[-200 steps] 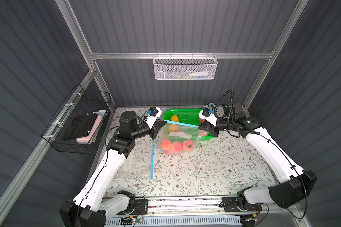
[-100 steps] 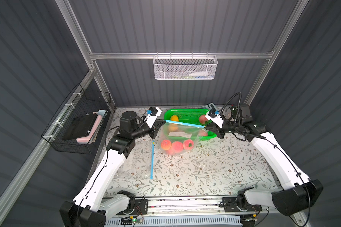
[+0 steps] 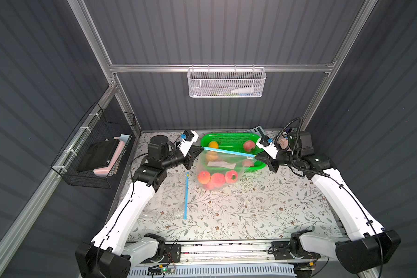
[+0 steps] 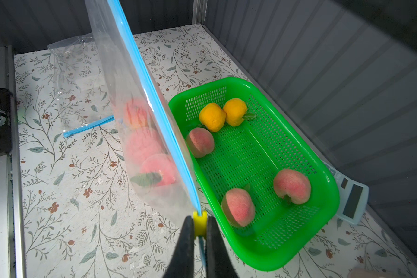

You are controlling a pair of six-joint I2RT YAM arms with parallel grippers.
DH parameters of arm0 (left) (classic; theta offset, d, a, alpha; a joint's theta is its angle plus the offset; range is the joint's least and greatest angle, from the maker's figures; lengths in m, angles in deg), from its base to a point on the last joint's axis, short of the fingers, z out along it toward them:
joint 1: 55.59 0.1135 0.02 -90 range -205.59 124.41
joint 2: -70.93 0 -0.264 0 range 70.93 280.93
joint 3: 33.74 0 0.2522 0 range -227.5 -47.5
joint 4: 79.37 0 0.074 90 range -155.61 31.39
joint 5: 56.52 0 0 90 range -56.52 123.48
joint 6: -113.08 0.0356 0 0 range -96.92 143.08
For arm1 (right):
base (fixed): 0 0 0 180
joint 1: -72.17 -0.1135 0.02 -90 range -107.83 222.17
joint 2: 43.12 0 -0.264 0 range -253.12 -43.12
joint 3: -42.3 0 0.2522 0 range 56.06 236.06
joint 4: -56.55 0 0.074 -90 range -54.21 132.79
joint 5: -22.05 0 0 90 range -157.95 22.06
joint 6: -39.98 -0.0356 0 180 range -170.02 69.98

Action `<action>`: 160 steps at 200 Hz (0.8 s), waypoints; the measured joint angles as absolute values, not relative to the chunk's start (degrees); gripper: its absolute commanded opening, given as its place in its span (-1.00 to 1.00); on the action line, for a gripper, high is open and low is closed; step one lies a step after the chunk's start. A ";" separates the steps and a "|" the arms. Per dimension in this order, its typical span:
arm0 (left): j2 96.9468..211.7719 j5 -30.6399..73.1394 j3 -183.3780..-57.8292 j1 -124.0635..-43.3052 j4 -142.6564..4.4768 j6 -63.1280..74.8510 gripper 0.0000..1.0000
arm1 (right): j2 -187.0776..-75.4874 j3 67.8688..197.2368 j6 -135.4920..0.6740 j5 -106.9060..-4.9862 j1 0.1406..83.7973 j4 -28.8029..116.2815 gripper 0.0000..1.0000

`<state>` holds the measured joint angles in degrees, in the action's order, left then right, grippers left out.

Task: Place the peach in a zip-top bag and seal the zipper
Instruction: Place the zipper food storage bag at the center of the board.

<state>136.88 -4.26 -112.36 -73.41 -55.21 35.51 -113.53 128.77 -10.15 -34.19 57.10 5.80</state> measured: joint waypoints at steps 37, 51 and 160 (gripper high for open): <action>137.26 -9.94 -112.36 -72.30 -55.65 35.77 -1.00 | -113.53 128.86 -13.18 -31.67 57.71 6.30 0.10; 137.47 -12.74 -112.36 -72.01 -55.83 35.88 -1.00 | -113.55 129.29 -15.81 -29.92 56.77 7.35 0.25; 139.51 -20.65 -113.50 -71.99 -56.50 36.67 -1.00 | -126.12 136.75 -27.41 -29.25 39.16 18.80 0.46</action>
<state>139.51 -20.65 -113.50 -71.99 -56.50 36.67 -126.12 136.75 -27.41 -29.25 39.16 18.80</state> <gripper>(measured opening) 0.053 0.766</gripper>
